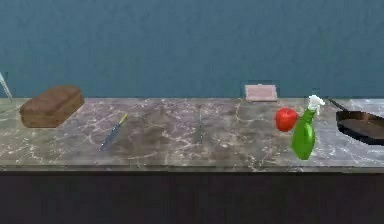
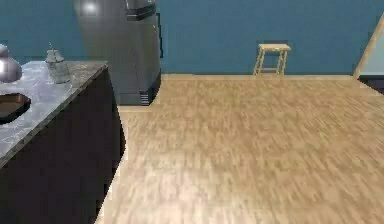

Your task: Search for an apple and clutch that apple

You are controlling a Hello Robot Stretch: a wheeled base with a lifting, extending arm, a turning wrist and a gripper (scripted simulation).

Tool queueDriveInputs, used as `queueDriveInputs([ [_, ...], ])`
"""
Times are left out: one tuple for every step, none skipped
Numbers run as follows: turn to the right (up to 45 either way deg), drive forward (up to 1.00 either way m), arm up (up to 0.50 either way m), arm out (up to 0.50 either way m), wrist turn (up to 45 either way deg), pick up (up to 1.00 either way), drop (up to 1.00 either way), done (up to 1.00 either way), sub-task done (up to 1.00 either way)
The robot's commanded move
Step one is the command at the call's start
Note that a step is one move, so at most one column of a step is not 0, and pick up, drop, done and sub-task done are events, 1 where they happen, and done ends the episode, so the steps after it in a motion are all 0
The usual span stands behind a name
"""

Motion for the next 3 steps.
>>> queueDriveInputs([
  [-45.0, 0.00, 0.00, 0.00, 0.0, 0.00, 0.00, 0.00, 0.00],
  [-15.0, 0.00, 0.00, 0.00, 0.0, 0.00, 0.00, 0.00, 0.00],
  [45.0, 0.00, 0.00, 0.00, 0.0, 0.00, 0.00, 0.00, 0.00],
])
